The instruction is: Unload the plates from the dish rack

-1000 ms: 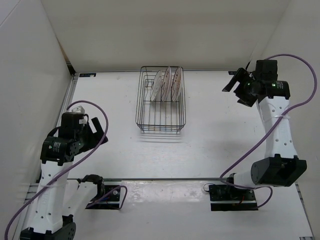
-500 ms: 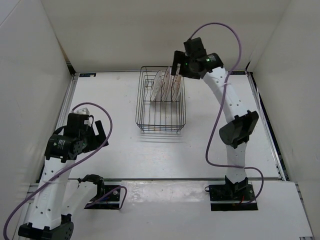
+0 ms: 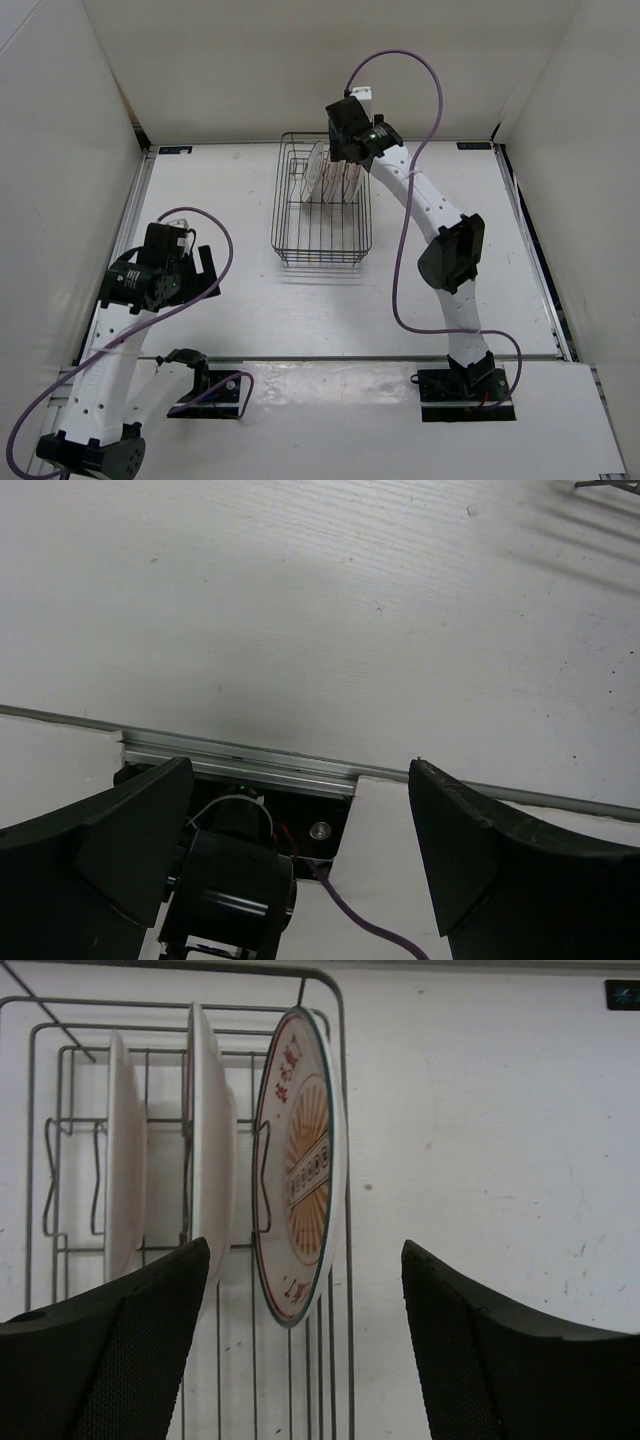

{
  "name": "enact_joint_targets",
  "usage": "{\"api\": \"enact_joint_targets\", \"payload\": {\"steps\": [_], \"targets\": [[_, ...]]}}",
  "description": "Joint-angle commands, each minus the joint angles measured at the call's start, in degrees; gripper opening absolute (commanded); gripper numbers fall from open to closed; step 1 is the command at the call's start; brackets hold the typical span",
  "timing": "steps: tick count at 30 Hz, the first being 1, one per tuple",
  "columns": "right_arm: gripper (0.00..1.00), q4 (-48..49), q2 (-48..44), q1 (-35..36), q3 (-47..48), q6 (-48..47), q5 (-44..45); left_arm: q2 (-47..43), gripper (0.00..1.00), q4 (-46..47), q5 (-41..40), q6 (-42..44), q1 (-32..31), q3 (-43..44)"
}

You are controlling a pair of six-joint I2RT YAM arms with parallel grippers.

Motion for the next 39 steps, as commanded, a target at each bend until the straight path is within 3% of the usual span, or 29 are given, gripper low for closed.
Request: {"api": "enact_joint_targets", "payload": {"steps": [1,11,22,33,39], "targets": [[0.78,5.03,-0.23,-0.61,-0.33,0.03,6.67,0.11,1.0,-4.8,-0.01,0.86,-0.23,-0.82],[0.7,4.42,2.85,-3.08,-0.32,1.53,5.27,2.3,1.0,-3.65,0.6,2.53,-0.23,-0.47],[0.44,7.31,7.33,-4.04,0.28,-3.38,6.5,4.5,1.0,-3.12,5.17,2.88,3.38,0.23],[0.04,10.31,8.3,-3.34,1.07,-6.29,7.03,5.56,1.0,-3.39,7.55,3.15,3.55,0.58],[0.0,10.83,6.37,-3.16,0.19,-7.61,9.22,5.04,1.0,-2.51,8.34,3.24,3.46,-0.03]]}}
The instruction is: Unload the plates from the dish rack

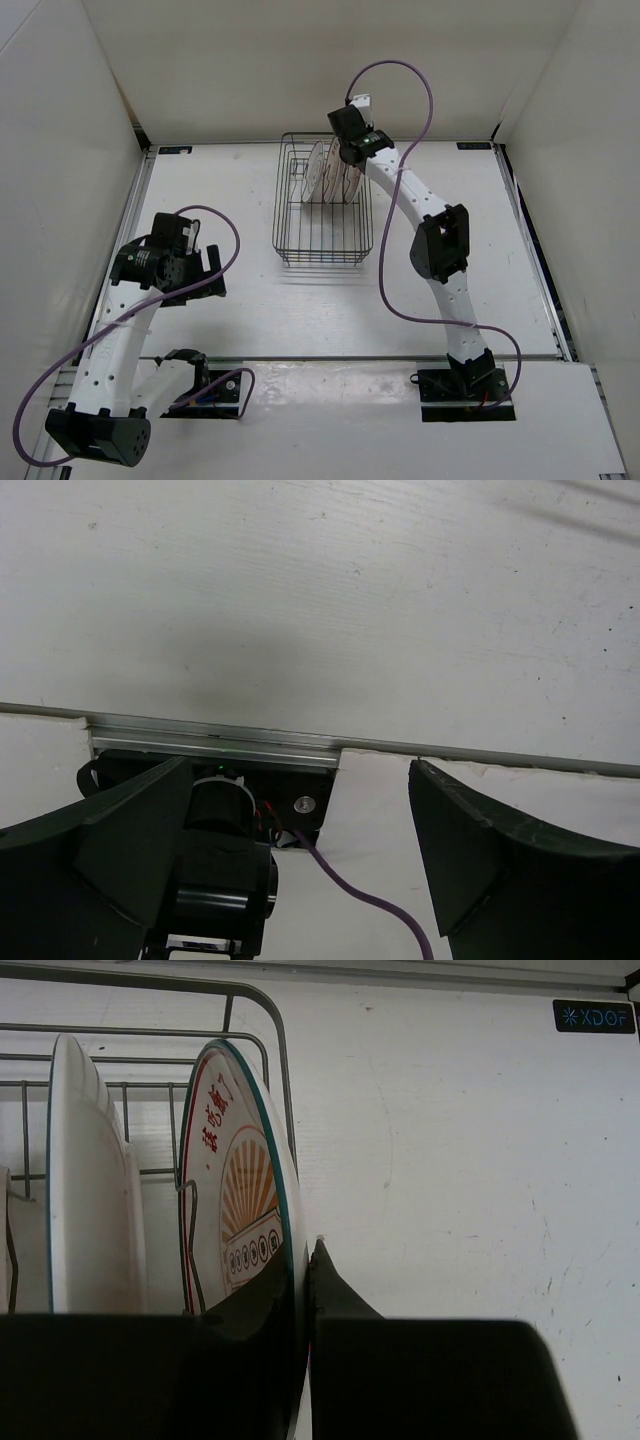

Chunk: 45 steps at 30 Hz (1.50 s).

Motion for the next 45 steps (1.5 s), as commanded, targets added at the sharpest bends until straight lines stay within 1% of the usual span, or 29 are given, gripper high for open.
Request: {"api": "enact_joint_targets", "payload": {"steps": [1,3,6,7,11,13,17,19,23,25,26,27,28,29,30,31,32,33,34,35,36,37,38,39,40,41,42,45], "targets": [[0.0,3.14,-2.81,0.27,0.54,-1.86,3.52,-1.07,1.0,-2.47,1.28,0.61,0.43,0.41],[0.0,3.84,-3.26,0.44,0.54,-2.47,4.66,-1.33,1.0,-2.29,2.24,0.52,0.43,0.4],[0.0,5.95,-4.67,0.88,0.98,-4.58,3.88,-1.85,1.0,-1.68,2.33,0.52,0.34,-0.3],[0.0,6.82,-5.54,1.32,1.16,-6.41,4.66,-1.77,1.0,-1.33,2.33,0.44,0.43,-0.74],[0.0,8.41,-7.91,2.02,1.95,-8.45,6.51,-2.38,1.0,-0.44,3.38,0.0,0.43,-1.53],[0.0,10.69,-8.71,2.55,1.07,-10.38,7.82,-2.65,1.0,-0.27,3.48,0.08,0.43,-1.79],[0.0,14.38,-12.65,3.69,0.37,-17.57,11.43,-2.91,1.0,0.17,3.47,-0.7,0.43,-2.5],[0.0,15.97,-15.37,3.35,-2.08,-18.29,10.99,-3.18,1.0,0.26,3.21,-1.32,0.43,-2.76],[0.0,18.08,-20.48,2.65,-5.78,-21.89,14.32,-3.26,1.0,1.13,3.38,-3.6,0.51,-4.25],[0.0,16.52,-23.99,1.07,-8.14,-20.59,17.66,-3.87,1.0,1.66,3.13,-5.0,0.43,-5.31],[0.0,14.67,-24.96,0.45,-8.85,-15.79,16.89,-4.05,1.0,1.58,2.78,-5.71,0.43,-5.4],[0.0,6.91,-28.54,-3.21,-9.47,-13.05,15.05,-4.32,1.0,1.75,2.42,-6.59,0.51,-5.83],[0.0,5.09,-29.79,-5.07,-12.87,-5.45,12.08,-4.84,1.0,1.75,1.72,-7.12,0.51,-5.92],[0.0,4.03,-31.2,-8.49,-14.91,-1.11,2.91,-4.76,1.0,1.14,0.41,-7.91,0.17,-6.1],[0.0,1.24,-35.65,-12.09,-17.01,1.19,0.38,-4.76,1.0,0.62,-0.21,-8.61,0.25,-5.67],[0.0,1.03,-37.17,-13.95,-23.91,4.96,-1.73,-4.76,1.0,0.17,-0.3,-8.62,-0.27,-5.58],[0.0,0.77,-39.97,-18.06,-26.41,8.21,-9.32,-4.41,1.0,0.08,-0.22,-8.53,-0.36,-5.49],[0.0,1.38,-42.43,-21.76,-31.92,9.29,-11.57,-4.32,1.0,0.0,0.13,-8.01,-0.36,-4.96],[0.0,2.6,-44.81,-25.71,-34.76,11.56,-17.51,-4.32,1.0,-0.09,0.48,-7.91,-0.54,-4.78],[0.0,5.49,-45.96,-27.84,-43.32,12.72,-26.1,-3.97,1.0,-0.53,0.57,-7.91,-0.8,-4.44],[0.0,7.08,-46.93,-34.03,-46.36,13.95,-33.67,-3.79,1.0,-0.62,0.75,-8.0,-0.89,-4.34],[0.0,8.23,-49.38,-35.66,-51.26,15.7,-36.27,-3.62,1.0,-0.62,1.01,-7.74,-1.07,-4.43],[0.0,11.28,-49.84,-36.81,-55.49,16.41,-37.86,-3.53,1.0,-0.53,1.28,-7.74,-1.15,-4.34],[0.0,11.92,-50.36,-40.22,-57.36,17.73,-43.53,-3.27,1.0,-0.36,1.28,-7.74,-1.16,-4.43],[0.0,12.63,-51.15,-41.12,-59.03,17.83,-44.81,-3.26,1.0,-0.18,1.28,-7.48,-1.24,-4.61],[0.0,14.72,-51.16,-41.74,-62.96,18.0,-45.86,-3.18,1.0,-0.09,2.41,-7.39,-1.16,-4.69],[0.0,15.44,-51.25,-43.05,-64.05,18.44,-49.09,-2.83,1.0,-0.01,2.59,-7.39,-1.24,-4.7],[0.0,17.73,-50.55,-45.17,-68.26,20.54,-51.41,-2.47,1.0,0.08,2.6,-7.12,-1.16,-4.78]]}}
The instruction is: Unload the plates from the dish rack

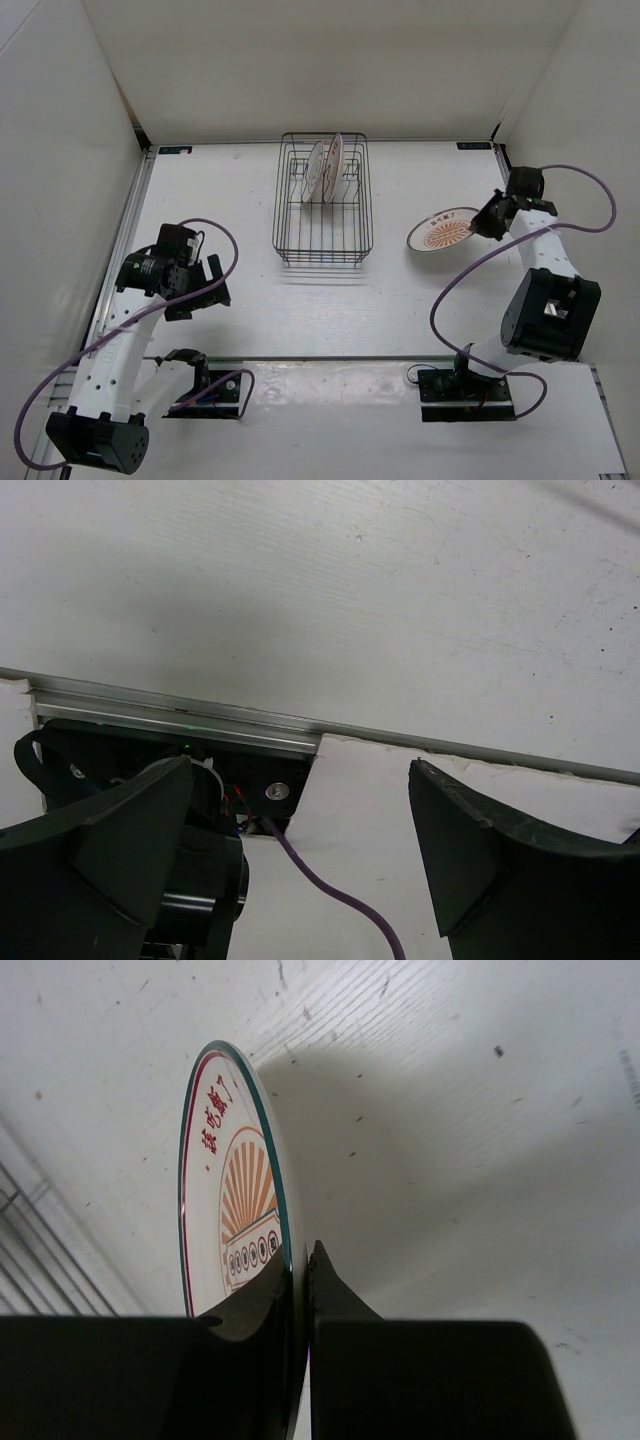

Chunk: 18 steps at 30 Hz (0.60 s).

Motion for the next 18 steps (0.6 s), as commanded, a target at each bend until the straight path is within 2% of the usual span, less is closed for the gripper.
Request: {"api": "enact_joint_targets", "payload": {"steps": [1,7,14,15,17,18], "targets": [[0.0,9.8,-2.31,-1.8,-2.22,6.12,-10.82,0.06,1.0,-0.03,1.02,0.27,-0.32,0.88],[0.0,11.65,-0.9,-4.79,-8.82,8.86,-10.82,0.59,1.0,0.24,0.41,0.44,-0.24,0.52],[0.0,-3.11,8.04,-6.2,-6.28,1.49,-12.05,0.77,1.0,0.94,0.85,0.97,-0.33,0.09],[0.05,-7.82,9.8,-6.38,-4.88,1.3,-12.14,0.77,1.0,0.68,0.93,0.97,-0.24,0.09],[0.16,-9.45,11.4,-6.47,-3.55,0.34,-11.18,0.68,1.0,0.59,0.67,1.06,-0.32,0.09],[0.18,-9.1,11.58,-6.47,-4.86,0.25,-10.82,0.68,1.0,0.59,0.58,0.97,-0.24,0.0]]}}
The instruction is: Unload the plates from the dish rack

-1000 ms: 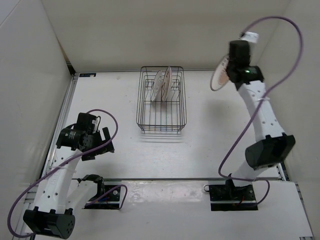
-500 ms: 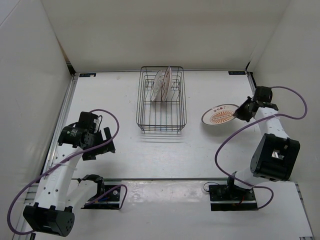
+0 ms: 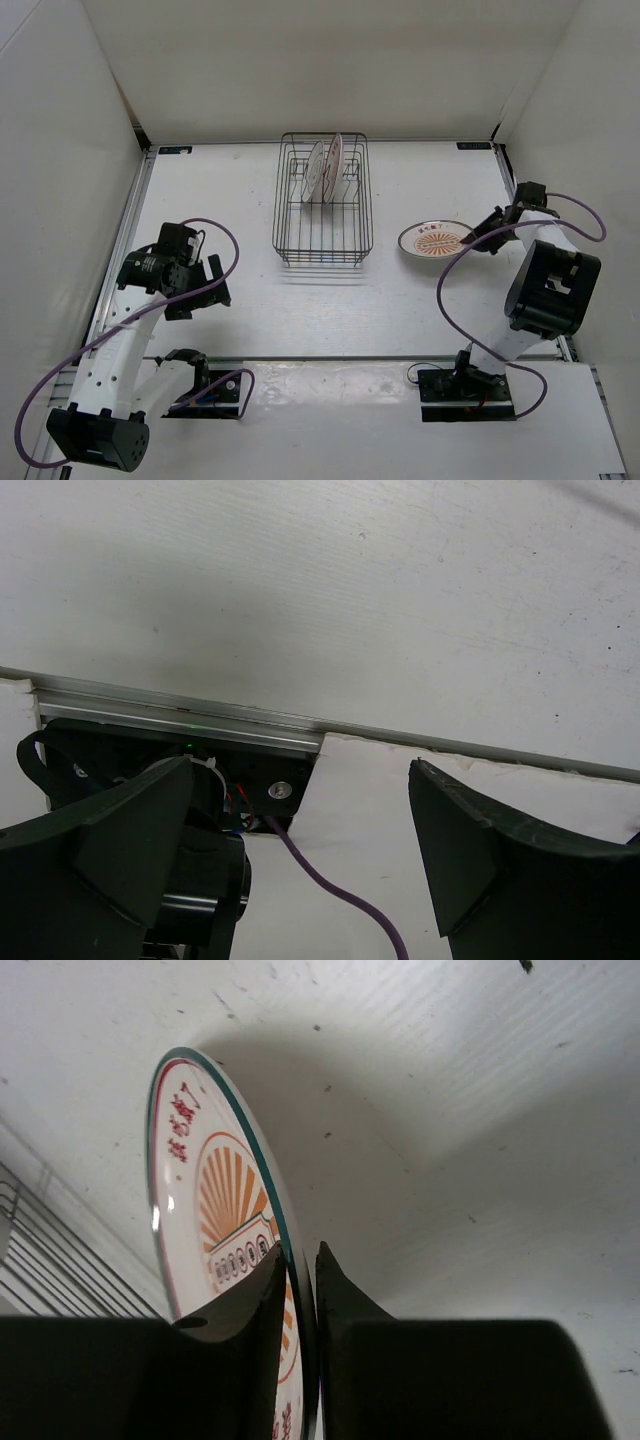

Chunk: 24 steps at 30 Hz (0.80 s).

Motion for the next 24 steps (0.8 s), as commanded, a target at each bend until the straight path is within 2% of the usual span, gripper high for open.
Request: {"api": "enact_joint_targets", "payload": {"steps": [1,7,10,24], "targets": [[0.18,-10.48,2.38,-0.04,-1.22,-4.41,3.95,-0.17,1.0,0.57,0.45,0.4,-0.24,-0.09],[0.21,-10.56,3.08,-0.22,-2.71,-4.06,5.8,0.09,1.0,0.57,0.54,0.66,-0.24,0.0],[0.3,-10.74,4.48,-0.31,-2.72,-4.23,6.24,-0.08,1.0,0.39,0.37,0.66,-0.24,0.0],[0.36,-13.9,6.86,0.05,-2.01,-6.69,9.67,0.09,1.0,0.56,-0.16,0.49,-0.33,-0.09]]}}
